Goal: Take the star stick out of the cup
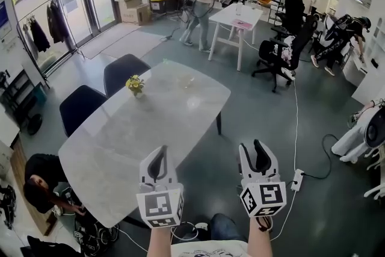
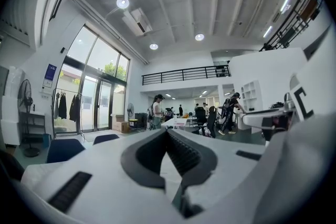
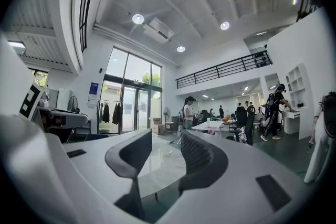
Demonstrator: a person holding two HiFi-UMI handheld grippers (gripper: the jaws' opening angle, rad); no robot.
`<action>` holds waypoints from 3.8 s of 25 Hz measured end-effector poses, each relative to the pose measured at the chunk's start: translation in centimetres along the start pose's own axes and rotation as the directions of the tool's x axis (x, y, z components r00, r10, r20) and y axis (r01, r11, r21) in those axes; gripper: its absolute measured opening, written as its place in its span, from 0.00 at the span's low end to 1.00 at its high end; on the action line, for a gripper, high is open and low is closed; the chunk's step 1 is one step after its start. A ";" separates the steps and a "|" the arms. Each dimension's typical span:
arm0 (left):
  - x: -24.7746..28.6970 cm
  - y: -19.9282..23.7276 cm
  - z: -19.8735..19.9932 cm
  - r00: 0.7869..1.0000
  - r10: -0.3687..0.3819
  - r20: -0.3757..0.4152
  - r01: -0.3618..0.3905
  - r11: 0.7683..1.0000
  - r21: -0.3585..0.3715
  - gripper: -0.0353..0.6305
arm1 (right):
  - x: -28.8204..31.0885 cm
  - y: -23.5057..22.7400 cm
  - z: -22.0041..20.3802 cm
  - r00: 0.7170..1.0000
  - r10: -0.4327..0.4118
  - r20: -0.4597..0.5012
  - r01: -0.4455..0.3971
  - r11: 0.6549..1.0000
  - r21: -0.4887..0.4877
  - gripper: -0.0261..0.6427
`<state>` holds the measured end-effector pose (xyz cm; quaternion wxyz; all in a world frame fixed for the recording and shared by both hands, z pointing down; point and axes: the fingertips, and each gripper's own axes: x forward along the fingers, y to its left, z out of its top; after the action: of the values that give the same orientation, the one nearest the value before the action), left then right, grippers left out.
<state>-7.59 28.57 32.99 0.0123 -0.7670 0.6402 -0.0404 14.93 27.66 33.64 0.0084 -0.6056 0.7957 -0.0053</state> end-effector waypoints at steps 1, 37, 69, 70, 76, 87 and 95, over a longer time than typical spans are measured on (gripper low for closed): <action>0.2 0.0 -0.1 1.000 -0.002 -0.003 0.002 1.000 -0.002 0.05 | 0.1 -0.1 0.0 1.000 -0.004 -0.001 0.004 1.000 0.000 0.29; 26.0 -3.3 0.9 0.986 0.163 -0.040 -0.164 0.987 -0.005 0.05 | 25.7 -14.8 0.3 0.986 0.166 0.008 -0.166 0.986 0.031 0.29; 45.9 6.3 -1.4 0.952 0.284 -0.113 -0.290 0.956 -0.045 0.05 | 50.8 -12.9 -2.0 0.931 0.358 -0.064 -0.359 0.933 0.003 0.29; 46.7 6.9 -1.5 0.950 0.289 -0.115 -0.296 0.954 -0.048 0.05 | 51.8 -12.4 -1.9 0.927 0.369 -0.069 -0.370 0.929 0.000 0.29; 50.2 9.7 -3.0 0.942 0.302 -0.144 -0.313 0.948 -0.059 0.05 | 57.2 -9.8 -2.7 0.898 0.427 -0.104 -0.430 0.903 -0.007 0.29; 51.2 14.1 -6.6 0.897 0.381 -0.224 -0.410 0.907 -0.097 0.05 | 61.9 -4.5 -6.3 0.817 0.544 -0.193 -0.552 0.834 0.012 0.29; 50.7 16.2 -8.5 0.832 0.483 -0.273 -0.525 0.845 -0.104 0.05 | 64.6 -0.1 -8.5 0.704 0.668 -0.243 -0.683 0.730 0.024 0.29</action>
<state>-15.15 -23.86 42.65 -0.1208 -0.5582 0.8179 -0.0704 -2.34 -34.69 41.71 -0.1048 -0.2669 0.9569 -0.0465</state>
